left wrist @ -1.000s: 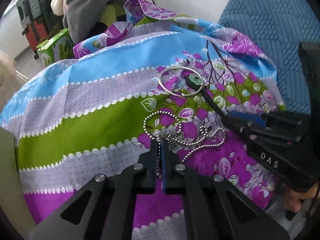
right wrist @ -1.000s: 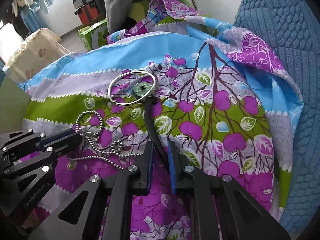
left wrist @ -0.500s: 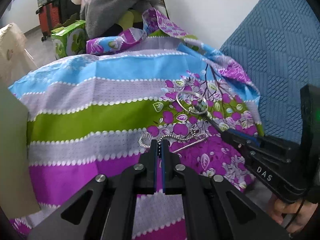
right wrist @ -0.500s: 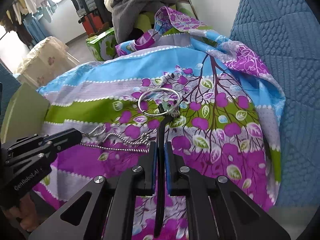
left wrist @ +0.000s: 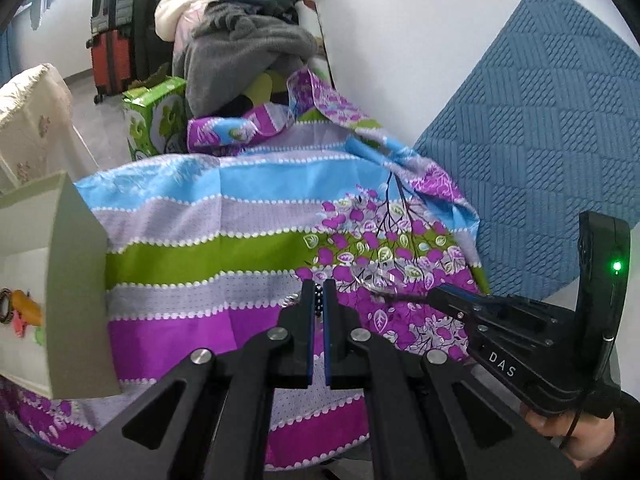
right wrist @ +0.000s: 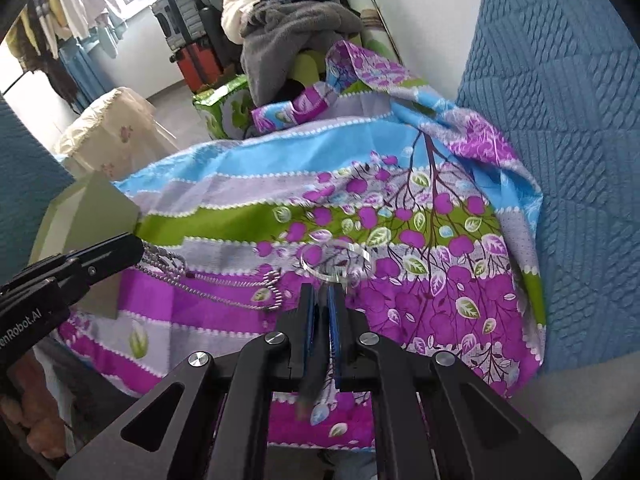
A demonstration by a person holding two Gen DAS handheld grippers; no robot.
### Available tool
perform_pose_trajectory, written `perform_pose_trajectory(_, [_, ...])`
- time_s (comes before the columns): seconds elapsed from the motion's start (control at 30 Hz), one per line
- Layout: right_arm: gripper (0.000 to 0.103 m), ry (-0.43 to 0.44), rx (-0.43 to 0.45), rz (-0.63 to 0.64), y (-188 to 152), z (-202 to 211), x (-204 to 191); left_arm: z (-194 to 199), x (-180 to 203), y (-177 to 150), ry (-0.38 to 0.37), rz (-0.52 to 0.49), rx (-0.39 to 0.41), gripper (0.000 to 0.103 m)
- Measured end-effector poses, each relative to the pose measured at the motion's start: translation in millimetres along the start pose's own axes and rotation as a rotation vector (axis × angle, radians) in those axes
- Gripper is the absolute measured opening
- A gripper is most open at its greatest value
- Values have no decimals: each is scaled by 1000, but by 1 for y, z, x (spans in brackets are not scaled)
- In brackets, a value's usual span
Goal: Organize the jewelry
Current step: 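Carry the chain with the left tool while the right tool carries the black cord to the box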
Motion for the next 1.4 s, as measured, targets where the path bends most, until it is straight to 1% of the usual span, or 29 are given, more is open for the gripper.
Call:
perform_pose_trajectory(0.23, [5, 23, 45, 28, 11, 26, -26, 32, -6, 8, 6, 0, 43, 2])
perform_pose_trajectory(0.5, [5, 38, 67, 64, 20, 42, -61, 66, -29, 19, 31, 21, 67, 2])
perform_pose_trajectory(0.7, [5, 78, 83, 88, 35, 55, -100, 96, -51, 34, 53, 30, 98, 3])
perform_pose_trajectory(0.87, [5, 122, 101, 127, 49, 69, -143, 124, -71, 47, 84, 27, 125, 3])
perform_pose_trajectory(1.1, [5, 184, 121, 200, 61, 85, -214, 164, -115, 56, 150, 54, 167, 3])
perform_pose_trajectory(1.27, [5, 224, 110, 246, 56, 84, -260, 186, -157, 48, 201, 87, 177, 3])
perform_pose_trajectory(1.4, [5, 242, 91, 276, 45, 75, -287, 196, -189, 36, 231, 119, 183, 3])
Point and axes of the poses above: each gripper's, at about its wrist camera, not at the fingertips, and z roughly against the way its jaws point, x to its right, y to its top, the point moved 10 cm from there along -z, roughly the way its jaws point, and after that the axes turned 8 degrees about -z, right-handed, at the moved point
